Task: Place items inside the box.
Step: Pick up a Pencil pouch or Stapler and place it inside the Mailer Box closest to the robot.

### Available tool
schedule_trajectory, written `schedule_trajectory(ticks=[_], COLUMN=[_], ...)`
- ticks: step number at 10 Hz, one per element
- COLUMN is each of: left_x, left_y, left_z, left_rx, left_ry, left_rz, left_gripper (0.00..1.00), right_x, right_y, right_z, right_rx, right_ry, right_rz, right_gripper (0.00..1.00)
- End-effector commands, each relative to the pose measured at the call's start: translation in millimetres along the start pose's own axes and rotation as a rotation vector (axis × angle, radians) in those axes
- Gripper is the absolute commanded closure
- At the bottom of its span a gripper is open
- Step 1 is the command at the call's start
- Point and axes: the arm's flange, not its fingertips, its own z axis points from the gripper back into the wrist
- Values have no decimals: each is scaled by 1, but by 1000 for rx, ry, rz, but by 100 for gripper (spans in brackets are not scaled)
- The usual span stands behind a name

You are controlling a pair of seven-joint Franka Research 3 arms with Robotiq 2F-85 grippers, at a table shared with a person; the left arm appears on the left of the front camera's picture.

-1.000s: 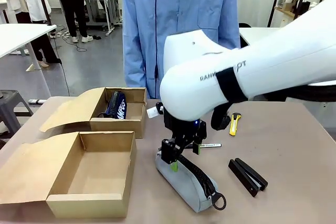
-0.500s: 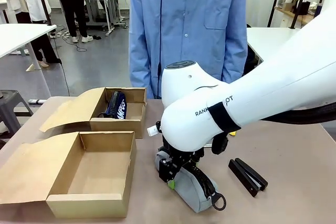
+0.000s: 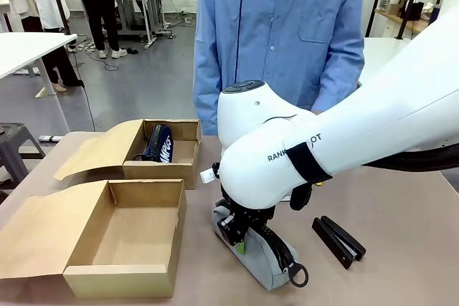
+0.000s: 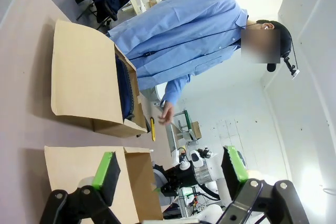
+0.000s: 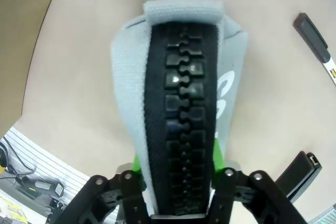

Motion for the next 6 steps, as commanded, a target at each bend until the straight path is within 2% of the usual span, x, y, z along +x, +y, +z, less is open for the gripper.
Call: schedule_trajectory(ticks=[1, 2, 3, 6], left_x=[0, 0, 0, 0], left_y=[-1, -1, -1, -1], left_z=[-2, -2, -2, -2], left_rx=[-21, -21, -21, -21], left_ry=[-16, -16, -16, -16], left_rz=[-23, -23, -23, -23], left_gripper=[0, 0, 0, 0], right_x=[-1, -2, -2, -6], right_y=[5, 7, 8, 15], right_z=[4, 7, 8, 19], right_rx=[-36, -45, -42, -32], right_ry=[-8, 0, 2, 64], right_rz=[-20, -29, -26, -55], right_gripper=[86, 96, 100, 100])
